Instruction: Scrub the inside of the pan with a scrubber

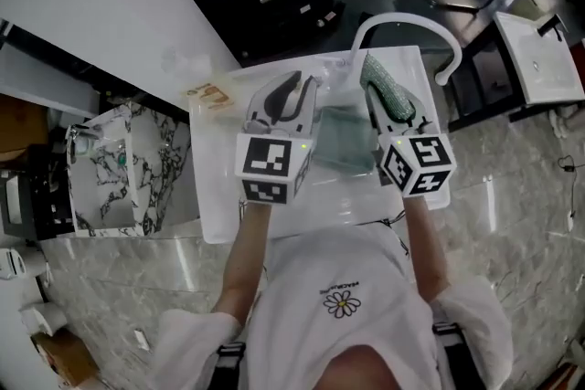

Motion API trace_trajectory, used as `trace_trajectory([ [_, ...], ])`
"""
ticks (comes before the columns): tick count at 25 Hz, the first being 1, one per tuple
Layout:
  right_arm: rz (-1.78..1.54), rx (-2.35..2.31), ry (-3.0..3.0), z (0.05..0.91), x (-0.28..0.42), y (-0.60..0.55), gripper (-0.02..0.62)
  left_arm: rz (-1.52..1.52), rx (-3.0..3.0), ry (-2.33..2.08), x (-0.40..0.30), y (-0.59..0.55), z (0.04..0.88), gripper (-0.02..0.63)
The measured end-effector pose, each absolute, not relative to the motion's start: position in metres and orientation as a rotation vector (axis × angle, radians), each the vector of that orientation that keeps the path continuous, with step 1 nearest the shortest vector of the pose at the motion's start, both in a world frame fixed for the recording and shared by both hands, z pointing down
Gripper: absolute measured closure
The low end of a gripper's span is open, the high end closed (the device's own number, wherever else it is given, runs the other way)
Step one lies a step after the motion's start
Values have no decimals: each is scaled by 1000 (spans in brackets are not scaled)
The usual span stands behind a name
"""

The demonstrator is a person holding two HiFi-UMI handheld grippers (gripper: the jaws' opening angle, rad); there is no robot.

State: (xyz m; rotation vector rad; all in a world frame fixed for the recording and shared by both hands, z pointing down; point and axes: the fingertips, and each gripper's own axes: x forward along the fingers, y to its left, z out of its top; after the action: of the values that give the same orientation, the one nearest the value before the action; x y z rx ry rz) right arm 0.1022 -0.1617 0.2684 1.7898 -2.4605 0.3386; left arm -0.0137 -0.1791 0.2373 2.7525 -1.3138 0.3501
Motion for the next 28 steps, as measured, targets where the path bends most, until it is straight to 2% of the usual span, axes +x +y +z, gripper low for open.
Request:
trace_trajectory([
  [2, 219, 1798, -2484, 254, 95, -155, 534, 211, 2694, -1389, -22, -172, 231, 576],
  [7, 3, 1802, -2501, 237, 78, -142, 534, -5, 2639, -1559, -44, -157, 217, 589],
  [28, -69, 1874, -2461, 231, 75, -134, 534, -71, 2640, -1695, -74, -151, 206, 589],
])
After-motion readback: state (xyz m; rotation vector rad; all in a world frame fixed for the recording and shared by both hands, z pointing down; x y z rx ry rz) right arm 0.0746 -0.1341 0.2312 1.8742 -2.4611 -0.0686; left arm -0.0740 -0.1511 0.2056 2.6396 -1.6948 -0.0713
